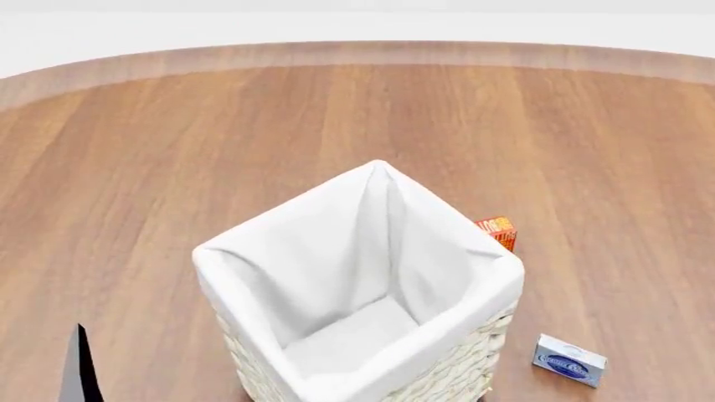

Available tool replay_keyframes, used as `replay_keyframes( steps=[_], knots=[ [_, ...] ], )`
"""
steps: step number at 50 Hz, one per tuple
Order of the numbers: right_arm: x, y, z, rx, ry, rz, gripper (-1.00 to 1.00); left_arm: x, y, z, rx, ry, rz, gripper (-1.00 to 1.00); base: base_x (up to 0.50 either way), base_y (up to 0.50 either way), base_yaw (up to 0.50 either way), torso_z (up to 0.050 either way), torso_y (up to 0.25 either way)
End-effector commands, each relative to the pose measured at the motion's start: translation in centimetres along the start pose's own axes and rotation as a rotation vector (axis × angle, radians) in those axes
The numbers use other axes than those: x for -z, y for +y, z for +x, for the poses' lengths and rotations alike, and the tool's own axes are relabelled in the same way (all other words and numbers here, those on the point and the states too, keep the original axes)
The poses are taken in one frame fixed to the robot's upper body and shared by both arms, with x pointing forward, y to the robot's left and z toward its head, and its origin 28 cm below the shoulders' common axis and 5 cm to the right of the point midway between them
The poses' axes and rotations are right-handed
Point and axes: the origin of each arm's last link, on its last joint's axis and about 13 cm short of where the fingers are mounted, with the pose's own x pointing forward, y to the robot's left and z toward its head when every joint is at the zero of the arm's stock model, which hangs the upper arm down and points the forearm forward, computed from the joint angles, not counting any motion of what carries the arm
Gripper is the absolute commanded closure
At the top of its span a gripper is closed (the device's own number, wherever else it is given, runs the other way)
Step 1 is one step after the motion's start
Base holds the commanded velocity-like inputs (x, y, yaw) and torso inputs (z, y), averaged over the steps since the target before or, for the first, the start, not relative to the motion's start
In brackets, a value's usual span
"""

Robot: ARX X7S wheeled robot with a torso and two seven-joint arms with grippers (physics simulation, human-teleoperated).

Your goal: Pick up the alphabet soup and put it in the basket.

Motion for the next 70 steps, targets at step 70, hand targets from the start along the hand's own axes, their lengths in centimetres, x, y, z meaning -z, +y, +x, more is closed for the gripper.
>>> replay_keyframes(
  steps=[70],
  knots=[
    [2.7, -0.2, 0.7, 0.068, 0.348, 0.191, -1.00, -0.5, 0.0, 0.6, 0.028, -0.012, 0.005, -1.00, 0.00, 0.00, 0.00, 0.000, 0.000]
  ],
)
